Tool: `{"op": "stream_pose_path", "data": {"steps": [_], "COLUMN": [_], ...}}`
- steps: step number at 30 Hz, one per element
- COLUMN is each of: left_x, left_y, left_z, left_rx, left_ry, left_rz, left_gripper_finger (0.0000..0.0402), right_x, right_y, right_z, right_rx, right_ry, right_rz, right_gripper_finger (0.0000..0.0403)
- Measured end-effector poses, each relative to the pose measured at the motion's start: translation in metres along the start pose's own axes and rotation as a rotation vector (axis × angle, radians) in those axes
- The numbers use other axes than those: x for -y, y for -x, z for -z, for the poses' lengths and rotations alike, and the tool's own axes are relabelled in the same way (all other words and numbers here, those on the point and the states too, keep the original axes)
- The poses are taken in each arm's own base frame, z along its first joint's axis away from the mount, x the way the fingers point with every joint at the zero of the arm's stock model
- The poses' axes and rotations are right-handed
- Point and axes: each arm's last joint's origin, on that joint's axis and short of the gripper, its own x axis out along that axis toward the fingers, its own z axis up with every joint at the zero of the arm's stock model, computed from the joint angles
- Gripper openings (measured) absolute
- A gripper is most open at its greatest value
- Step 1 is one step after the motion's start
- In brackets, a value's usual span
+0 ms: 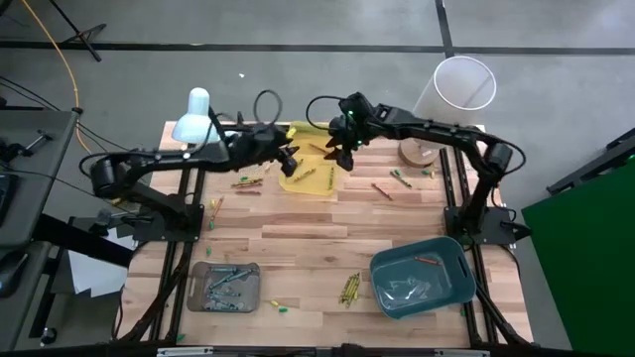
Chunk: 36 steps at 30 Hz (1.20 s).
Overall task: Sort crayons
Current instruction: Adjust the green crayon in the yellow bin
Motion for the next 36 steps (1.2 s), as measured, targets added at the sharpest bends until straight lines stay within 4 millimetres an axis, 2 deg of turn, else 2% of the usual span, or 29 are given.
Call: {"op": "stream_pose_path", "data": {"steps": [5, 8, 14, 19, 28, 36], "left_x": [0.001, 0.005, 0.014, 0.014, 0.008, 0.003], "left_y": [-0.029, -0.045, -0.076, -0.096, -0.127, -0.140], "left_z": [-0.011, -0.010, -0.003, 0.003, 0.005, 0.005], "left_rx": [-0.240, -0.355, -0.461, -0.560, -0.716, -0.740], "left_ry": [-0.031, -0.025, -0.005, -0.013, -0.078, -0.091], "left_rz": [-0.036, -0.010, 0.070, 0.034, -0.016, -0.022], "left_gripper_finger": [0.0146, 0.0146, 0.0146, 0.0146, 0.0146, 0.0146], "right_x": [-0.027, -0.044, -0.069, -0.079, -0.080, -0.080], "right_y": [0.030, 0.047, 0.068, 0.069, 0.064, 0.064], "right_z": [-0.006, -0.006, 0.004, 0.014, 0.016, 0.016], "right_rx": [0.056, 0.087, 0.116, 0.128, 0.109, 0.110], "right_ry": [0.066, 0.096, 0.129, 0.120, 0.108, 0.100], "right_rz": [-0.031, -0.037, 0.002, 0.010, 0.009, 0.008], "right_gripper_finger": [0.0199, 0.0199, 0.0199, 0.0199, 0.0199, 0.0199]}}
